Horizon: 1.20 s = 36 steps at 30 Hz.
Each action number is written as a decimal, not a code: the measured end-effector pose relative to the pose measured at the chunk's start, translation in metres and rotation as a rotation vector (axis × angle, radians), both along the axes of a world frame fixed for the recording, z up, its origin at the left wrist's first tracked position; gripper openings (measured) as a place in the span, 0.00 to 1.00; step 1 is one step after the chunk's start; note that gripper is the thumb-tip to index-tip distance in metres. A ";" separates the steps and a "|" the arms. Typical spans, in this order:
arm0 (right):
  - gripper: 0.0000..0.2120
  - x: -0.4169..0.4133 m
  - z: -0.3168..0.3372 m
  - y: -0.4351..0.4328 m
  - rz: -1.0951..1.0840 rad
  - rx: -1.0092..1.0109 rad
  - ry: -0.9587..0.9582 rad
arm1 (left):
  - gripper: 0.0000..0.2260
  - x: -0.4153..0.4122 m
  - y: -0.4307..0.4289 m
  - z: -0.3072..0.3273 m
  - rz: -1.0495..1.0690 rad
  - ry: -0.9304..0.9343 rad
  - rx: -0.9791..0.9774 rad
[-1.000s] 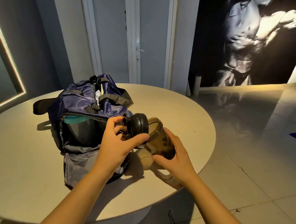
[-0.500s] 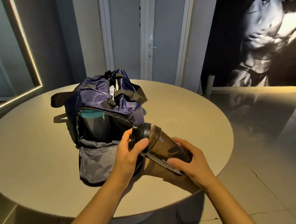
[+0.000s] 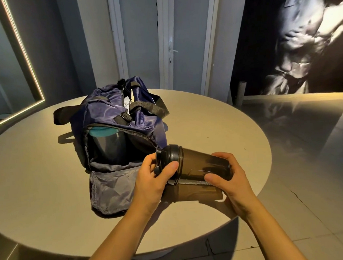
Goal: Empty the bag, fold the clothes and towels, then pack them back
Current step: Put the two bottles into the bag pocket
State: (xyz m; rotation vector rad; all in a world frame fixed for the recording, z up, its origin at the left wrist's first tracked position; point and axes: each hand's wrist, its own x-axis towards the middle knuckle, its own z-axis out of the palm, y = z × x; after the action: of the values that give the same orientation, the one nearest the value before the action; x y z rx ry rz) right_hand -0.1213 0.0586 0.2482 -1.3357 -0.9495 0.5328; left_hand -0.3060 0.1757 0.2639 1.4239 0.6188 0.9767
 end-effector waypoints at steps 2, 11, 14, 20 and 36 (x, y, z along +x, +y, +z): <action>0.34 -0.001 -0.001 -0.001 -0.001 0.011 -0.012 | 0.28 0.000 0.000 -0.001 0.000 -0.001 -0.003; 0.30 0.005 -0.001 -0.003 0.049 0.012 -0.017 | 0.28 -0.001 -0.002 0.000 -0.006 0.032 0.006; 0.26 0.003 -0.002 0.000 0.017 -0.019 0.004 | 0.33 -0.004 -0.003 -0.001 -0.038 0.070 0.072; 0.28 0.006 -0.001 0.001 0.134 0.013 0.197 | 0.36 -0.003 -0.002 -0.001 0.021 -0.059 -0.013; 0.28 0.015 -0.008 0.004 0.133 -0.013 0.253 | 0.35 -0.006 -0.004 0.003 0.022 -0.042 0.004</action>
State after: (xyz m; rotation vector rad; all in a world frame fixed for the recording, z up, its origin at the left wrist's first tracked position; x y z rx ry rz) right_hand -0.1061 0.0623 0.2406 -1.1888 -0.8300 0.7914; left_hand -0.3115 0.1716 0.2670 1.3991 0.6026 1.0230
